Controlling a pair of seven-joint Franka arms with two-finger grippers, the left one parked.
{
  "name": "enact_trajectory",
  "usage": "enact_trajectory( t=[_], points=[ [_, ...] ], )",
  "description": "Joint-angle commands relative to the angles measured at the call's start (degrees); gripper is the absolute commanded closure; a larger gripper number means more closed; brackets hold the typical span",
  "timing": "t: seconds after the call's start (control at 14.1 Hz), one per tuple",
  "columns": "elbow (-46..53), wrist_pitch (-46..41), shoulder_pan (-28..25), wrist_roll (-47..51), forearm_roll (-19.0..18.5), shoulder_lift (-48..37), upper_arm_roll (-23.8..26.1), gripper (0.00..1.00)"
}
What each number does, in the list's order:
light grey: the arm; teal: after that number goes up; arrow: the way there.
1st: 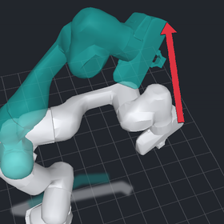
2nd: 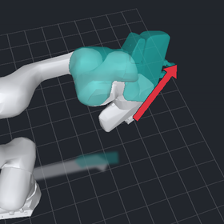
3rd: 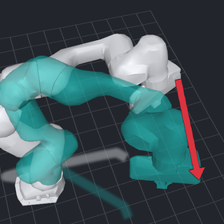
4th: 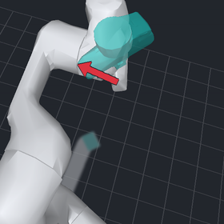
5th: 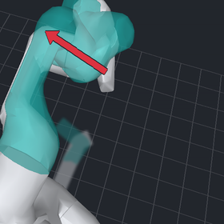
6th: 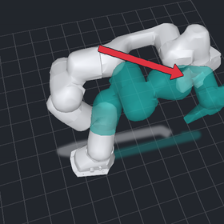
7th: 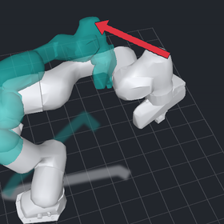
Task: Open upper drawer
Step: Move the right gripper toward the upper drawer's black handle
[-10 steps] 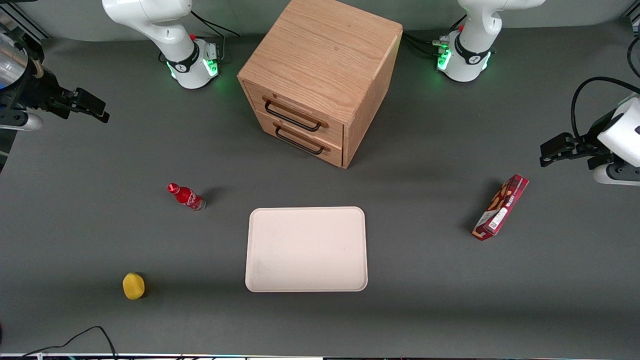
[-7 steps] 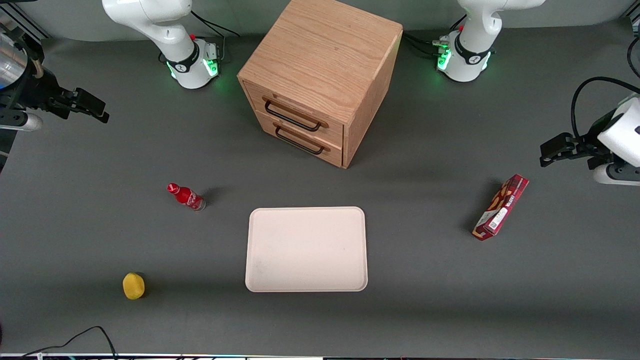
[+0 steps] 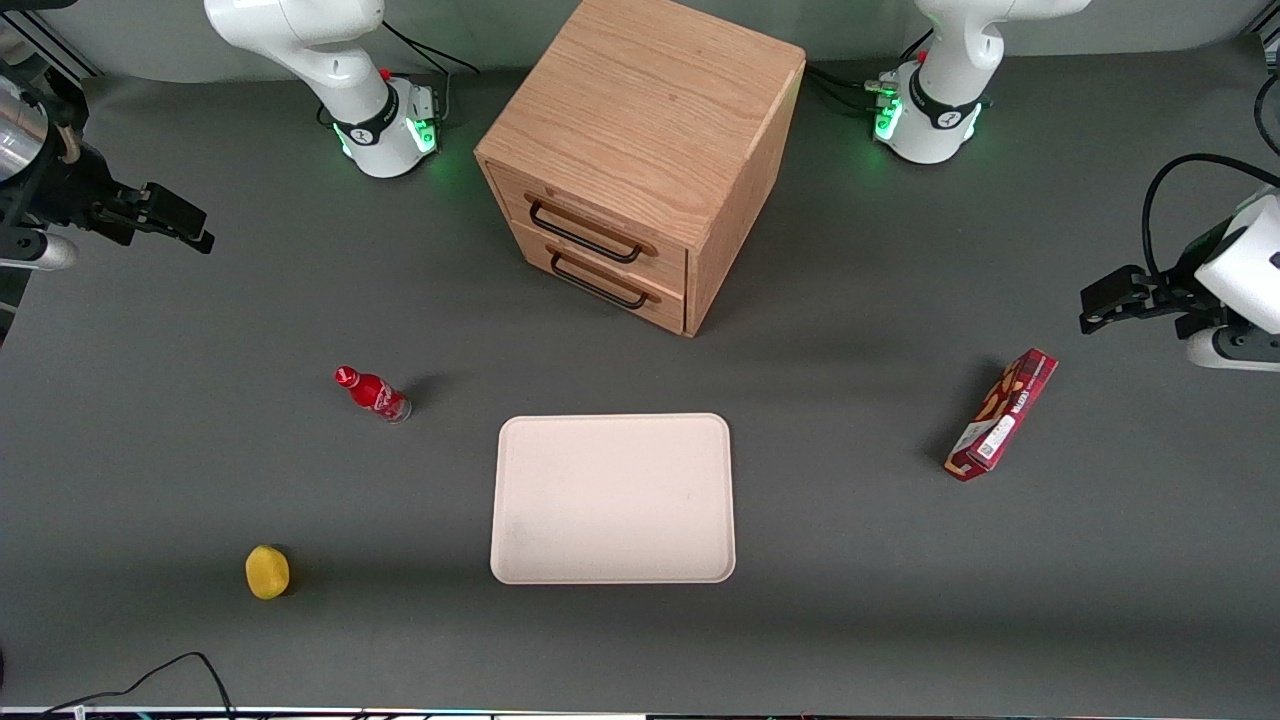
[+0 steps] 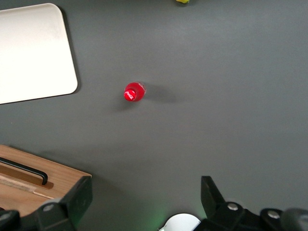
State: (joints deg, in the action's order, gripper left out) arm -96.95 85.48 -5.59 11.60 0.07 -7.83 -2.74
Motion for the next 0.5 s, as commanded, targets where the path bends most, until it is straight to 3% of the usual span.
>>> enact_trajectory(
  t=[0.0,0.21,0.42],
  points=[
    [2.1,-2.1,-0.4,-3.8,0.6,0.5,0.4,0.0],
    [4.7,-3.1,-0.4,-6.1,1.1,1.1,6.0,0.0],
    [5.5,-3.3,-0.4,-5.7,6.4,2.5,11.3,0.0]
  ],
)
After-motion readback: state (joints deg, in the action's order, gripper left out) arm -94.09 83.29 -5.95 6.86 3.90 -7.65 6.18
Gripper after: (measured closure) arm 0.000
